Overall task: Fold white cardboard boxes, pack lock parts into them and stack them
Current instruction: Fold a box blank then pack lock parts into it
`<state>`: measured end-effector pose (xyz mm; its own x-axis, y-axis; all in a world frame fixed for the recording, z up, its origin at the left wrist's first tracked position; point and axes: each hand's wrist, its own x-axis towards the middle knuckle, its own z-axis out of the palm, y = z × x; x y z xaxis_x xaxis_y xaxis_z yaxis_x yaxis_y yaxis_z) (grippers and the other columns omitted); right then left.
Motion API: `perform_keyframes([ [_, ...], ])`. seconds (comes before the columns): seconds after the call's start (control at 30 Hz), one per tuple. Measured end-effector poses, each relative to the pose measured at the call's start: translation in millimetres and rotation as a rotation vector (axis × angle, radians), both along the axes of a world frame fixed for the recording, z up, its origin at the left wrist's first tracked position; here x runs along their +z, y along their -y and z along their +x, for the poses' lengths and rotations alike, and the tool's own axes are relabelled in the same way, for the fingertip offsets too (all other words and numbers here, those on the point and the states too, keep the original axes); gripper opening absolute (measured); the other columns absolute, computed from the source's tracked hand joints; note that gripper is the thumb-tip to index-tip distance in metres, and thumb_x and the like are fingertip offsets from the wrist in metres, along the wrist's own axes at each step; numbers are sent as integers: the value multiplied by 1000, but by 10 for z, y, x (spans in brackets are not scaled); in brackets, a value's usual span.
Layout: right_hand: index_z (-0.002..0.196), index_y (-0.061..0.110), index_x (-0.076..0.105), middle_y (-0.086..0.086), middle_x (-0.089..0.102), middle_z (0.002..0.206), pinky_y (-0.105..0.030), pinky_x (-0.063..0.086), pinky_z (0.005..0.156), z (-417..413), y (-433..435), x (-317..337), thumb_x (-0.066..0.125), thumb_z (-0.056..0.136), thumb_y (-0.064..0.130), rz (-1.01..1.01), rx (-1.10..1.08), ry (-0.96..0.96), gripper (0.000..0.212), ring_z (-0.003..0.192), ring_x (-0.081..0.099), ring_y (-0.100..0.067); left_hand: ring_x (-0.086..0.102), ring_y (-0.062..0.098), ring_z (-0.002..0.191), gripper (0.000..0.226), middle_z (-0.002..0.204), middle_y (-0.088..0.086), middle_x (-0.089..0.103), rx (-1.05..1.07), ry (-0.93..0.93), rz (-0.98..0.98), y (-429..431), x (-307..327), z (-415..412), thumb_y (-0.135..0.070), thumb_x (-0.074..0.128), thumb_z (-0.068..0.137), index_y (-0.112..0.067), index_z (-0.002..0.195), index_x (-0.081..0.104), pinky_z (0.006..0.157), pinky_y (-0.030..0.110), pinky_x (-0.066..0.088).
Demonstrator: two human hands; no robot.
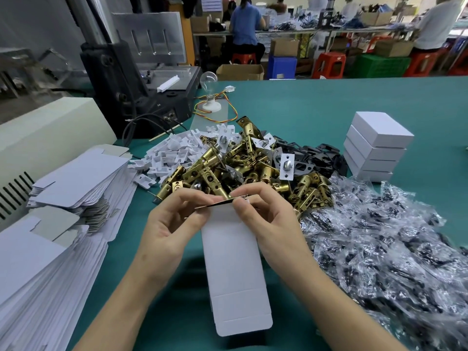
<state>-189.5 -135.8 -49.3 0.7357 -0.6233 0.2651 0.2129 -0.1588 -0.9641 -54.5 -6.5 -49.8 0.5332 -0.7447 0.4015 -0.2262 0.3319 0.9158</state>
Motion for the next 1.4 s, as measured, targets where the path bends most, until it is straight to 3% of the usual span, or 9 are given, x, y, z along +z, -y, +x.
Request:
perform_keyframes([
  [0.13,101,29,72,-14,71,90,-55,55,69,-7,1,14,66,98,41,10,14,2,14,85,67,-41,72,21,105,14,113,4,78,28,1,24,0,23,-22,-34,64,95,-32,101,77,86,30,59],
  [0.3,97,31,73,-3,68,83,-25,48,64,-7,-13,0,68,98,38,-67,-17,-35,8,74,61,-11,73,12,94,10,103,2,79,51,-71,92,35,14,-10,-25,70,92,-29,88,79,80,25,60],
  [0.37,98,31,72,-3,68,82,-18,44,62,-11,-17,2,67,97,39,-80,-34,-53,9,71,58,-8,72,8,93,13,100,0,79,28,-65,116,35,5,-10,-20,68,90,-28,90,79,80,21,58],
  [0.53,103,31,72,-1,73,92,-39,58,71,2,-49,-15,64,95,29,-10,7,-75,12,86,70,-22,72,8,94,19,104,-1,79,23,-56,183,25,-25,2,-22,70,89,-32,102,81,79,19,57],
  [0.7,111,32,69,0,73,94,-32,57,70,3,-56,-38,66,96,28,-22,41,-106,16,87,71,-19,70,11,89,28,99,1,78,86,-92,213,22,-46,26,-48,71,81,-32,101,83,76,25,58],
  [0.9,121,42,59,8,73,108,-42,60,89,20,-36,-72,72,91,40,-58,91,-157,34,99,71,-14,71,12,89,22,100,0,79,117,-158,202,20,-55,58,-40,74,84,-30,100,84,75,27,60],
  [1.03,121,43,57,6,74,104,-41,61,86,20,-22,-68,76,84,46,-82,82,-159,42,93,72,-15,69,6,90,17,98,-2,77,104,-103,248,15,-55,68,-31,70,88,-32,98,83,76,22,57],
  [1.27,120,36,59,4,74,103,-40,60,85,8,-6,-68,80,86,37,-121,77,-159,40,93,72,-15,68,7,85,27,91,-3,76,66,-103,265,4,-41,66,-49,74,78,-29,94,82,74,19,55],
  [1.4,119,38,58,7,74,103,-40,60,82,2,-34,-71,78,84,44,-180,90,-186,40,93,72,-14,68,10,80,27,87,-1,75,81,-103,284,21,-55,62,-50,77,74,-25,83,76,71,23,55],
])
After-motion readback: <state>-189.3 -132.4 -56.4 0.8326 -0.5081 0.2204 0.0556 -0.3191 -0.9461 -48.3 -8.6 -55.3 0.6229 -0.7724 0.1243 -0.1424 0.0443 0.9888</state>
